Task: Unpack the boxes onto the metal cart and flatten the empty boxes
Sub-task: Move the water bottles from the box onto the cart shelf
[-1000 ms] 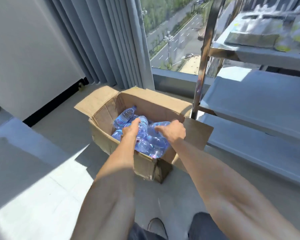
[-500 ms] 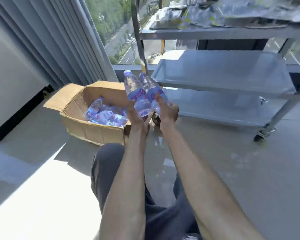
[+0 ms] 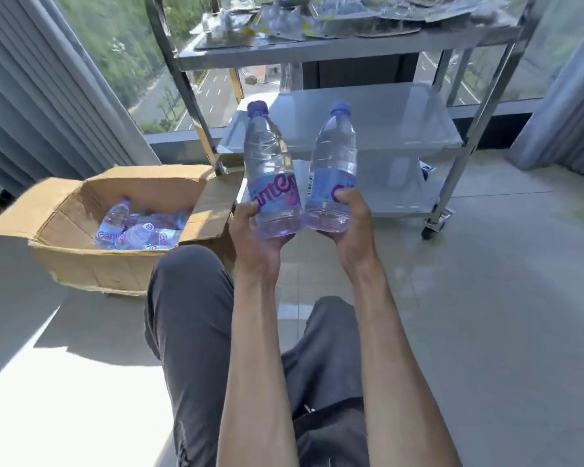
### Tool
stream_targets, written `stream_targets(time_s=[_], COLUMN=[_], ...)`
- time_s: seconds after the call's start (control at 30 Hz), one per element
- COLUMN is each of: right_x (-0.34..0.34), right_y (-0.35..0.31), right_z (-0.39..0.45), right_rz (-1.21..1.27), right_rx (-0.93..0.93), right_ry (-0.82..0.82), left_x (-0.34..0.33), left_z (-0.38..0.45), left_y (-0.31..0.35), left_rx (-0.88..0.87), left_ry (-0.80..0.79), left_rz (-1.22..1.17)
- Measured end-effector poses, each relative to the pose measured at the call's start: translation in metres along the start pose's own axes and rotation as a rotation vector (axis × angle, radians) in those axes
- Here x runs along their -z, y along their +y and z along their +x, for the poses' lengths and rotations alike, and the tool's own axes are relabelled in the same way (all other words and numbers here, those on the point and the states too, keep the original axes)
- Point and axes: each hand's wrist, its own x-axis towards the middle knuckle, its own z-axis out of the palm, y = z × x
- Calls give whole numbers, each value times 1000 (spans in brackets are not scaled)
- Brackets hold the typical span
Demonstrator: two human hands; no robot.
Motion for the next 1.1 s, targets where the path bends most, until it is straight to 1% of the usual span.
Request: stream_targets(time_s=[0.07, 0.13, 0.2, 0.33, 0.53, 0.63, 0.73, 0.8, 0.87, 0.97, 1.1], right_x=[9, 15, 17, 21, 32, 28, 25, 25, 24, 21, 24], right_y=[5, 8, 9, 9, 3, 3, 6, 11, 17, 23, 31], right_z=[-13, -28, -39, -51, -52, -54, -55, -55, -56, -57, -55], right_rz=[3, -12, -26, -48, -24, -13, 116, 141, 78, -43, -65], right_rx=[4, 11, 22, 54, 111, 102, 45, 33, 23, 7, 5], right_ry=[-16, -37, -52, -34, -75, -96, -168, -194, -237, -231, -220], left_x=[-2, 2, 5, 4, -1, -1, 1, 6, 12, 24, 40], left_z=[-12, -24, -34, -46, -45, -44, -44, -45, -45, -42, -41], left_y=[1, -6, -13, -23, -26, -19, -16, -16, -18, -22, -25], left_rx=[21, 43, 48, 51, 22, -13, -14, -18, -21, 10, 61], left_ry=[-36, -4, -11, -67, -187, -162, -103, -90, -115, -136, -162], left_rz=[50, 80, 56, 54, -12, -17, 20, 31, 37, 47, 8])
